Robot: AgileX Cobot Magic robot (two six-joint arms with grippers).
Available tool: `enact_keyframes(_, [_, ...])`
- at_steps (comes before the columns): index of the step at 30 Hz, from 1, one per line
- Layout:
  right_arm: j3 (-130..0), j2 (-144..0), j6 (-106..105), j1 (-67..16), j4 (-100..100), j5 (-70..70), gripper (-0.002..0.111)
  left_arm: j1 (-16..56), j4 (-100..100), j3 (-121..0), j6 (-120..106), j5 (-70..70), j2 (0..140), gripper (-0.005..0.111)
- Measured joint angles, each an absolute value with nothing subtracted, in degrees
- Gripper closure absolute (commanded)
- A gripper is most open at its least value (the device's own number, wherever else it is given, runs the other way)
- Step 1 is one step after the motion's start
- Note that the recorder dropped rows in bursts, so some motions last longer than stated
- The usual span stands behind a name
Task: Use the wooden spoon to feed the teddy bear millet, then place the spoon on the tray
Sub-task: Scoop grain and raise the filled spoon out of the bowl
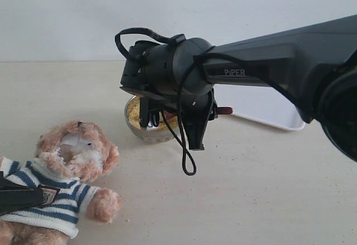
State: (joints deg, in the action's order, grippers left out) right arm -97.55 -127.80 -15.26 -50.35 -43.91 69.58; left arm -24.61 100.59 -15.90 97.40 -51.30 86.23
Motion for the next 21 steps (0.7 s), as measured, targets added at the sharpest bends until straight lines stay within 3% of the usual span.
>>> enact_keyframes(21, [-109.5, -127.4, -12.9, -45.2, -25.4, 69.7, 0.107, -24.6, 100.6, -15.9, 97.4, -51.3, 86.2, 0.1])
